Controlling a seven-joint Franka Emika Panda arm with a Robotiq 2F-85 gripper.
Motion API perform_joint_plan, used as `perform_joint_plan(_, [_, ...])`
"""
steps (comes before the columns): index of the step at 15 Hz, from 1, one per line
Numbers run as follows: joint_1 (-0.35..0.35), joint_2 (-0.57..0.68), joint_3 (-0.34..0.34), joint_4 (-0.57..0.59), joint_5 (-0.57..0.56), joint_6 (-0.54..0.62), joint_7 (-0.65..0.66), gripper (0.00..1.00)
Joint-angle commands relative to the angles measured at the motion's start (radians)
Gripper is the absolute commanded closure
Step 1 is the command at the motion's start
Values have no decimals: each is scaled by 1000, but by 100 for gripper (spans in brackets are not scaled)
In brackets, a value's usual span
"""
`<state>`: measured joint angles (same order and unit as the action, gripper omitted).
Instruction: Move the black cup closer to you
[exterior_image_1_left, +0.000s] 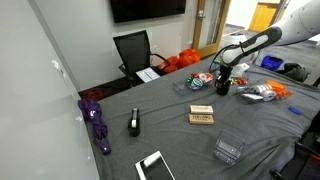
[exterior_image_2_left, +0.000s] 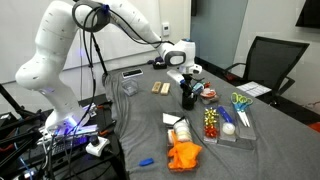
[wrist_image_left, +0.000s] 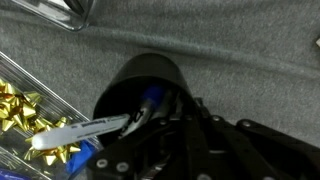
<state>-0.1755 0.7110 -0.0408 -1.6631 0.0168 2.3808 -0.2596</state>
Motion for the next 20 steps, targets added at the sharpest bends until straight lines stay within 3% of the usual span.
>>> perform_joint_plan(1, [-25,-32,21,-31,0,5,-42,98])
perform_joint_plan(12, [-66,-200,97,-273,27,126,-229,98])
perform_joint_plan(15, [-100,-266,136,-351,52,148,-338,98])
perform_joint_plan(20, [-161,-377,175,-474,133,143,-628,98])
